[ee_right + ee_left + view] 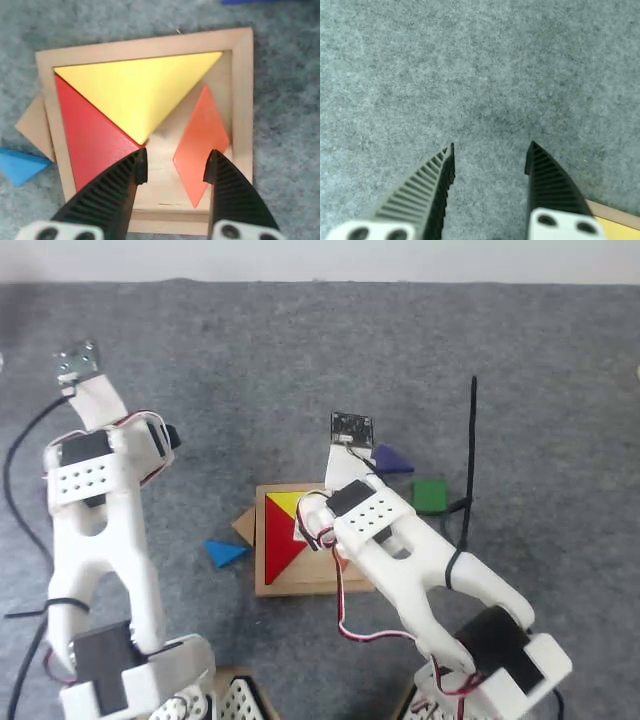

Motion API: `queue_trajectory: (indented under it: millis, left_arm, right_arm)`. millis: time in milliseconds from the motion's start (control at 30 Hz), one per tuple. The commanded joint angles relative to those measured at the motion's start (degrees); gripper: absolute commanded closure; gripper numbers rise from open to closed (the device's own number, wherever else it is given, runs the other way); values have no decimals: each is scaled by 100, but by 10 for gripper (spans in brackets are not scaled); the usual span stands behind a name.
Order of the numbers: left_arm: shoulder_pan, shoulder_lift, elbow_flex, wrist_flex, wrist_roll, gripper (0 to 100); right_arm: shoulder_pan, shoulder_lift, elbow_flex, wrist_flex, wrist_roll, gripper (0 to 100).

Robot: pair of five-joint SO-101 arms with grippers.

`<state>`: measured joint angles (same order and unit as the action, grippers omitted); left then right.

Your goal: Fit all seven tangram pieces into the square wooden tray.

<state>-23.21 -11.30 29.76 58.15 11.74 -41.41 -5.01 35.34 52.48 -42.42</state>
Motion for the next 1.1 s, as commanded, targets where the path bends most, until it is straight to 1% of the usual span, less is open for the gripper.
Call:
queue_trajectory:
  millis: [0,167,367,600,800,933,1000,1067]
  left_arm:
    - [-35,-88,-57,-123,-44,772]
    - [-35,-97,-57,-123,-44,772]
    - [-35,-97,-57,-123,-44,772]
    - [-35,-97,-57,-123,-44,772]
    - [-35,-97,-57,-123,-44,772]
    - [-35,-105,-57,-114,-44,772]
    - [-44,-114,-57,-105,-44,772]
    - [-132,-132,-57,-114,-44,772]
  right_arm:
    - [215,-57,-70,110,62,812]
    - [259,-48,-35,215,123,812]
    - [92,-13,-18,215,229,812]
    - [101,875,-352,84,202,812]
    - [101,936,-554,84,211,819]
    - [136,927,-536,101,299,909]
    - [145,927,-527,110,536,954]
    - [136,936,-527,277,686,954]
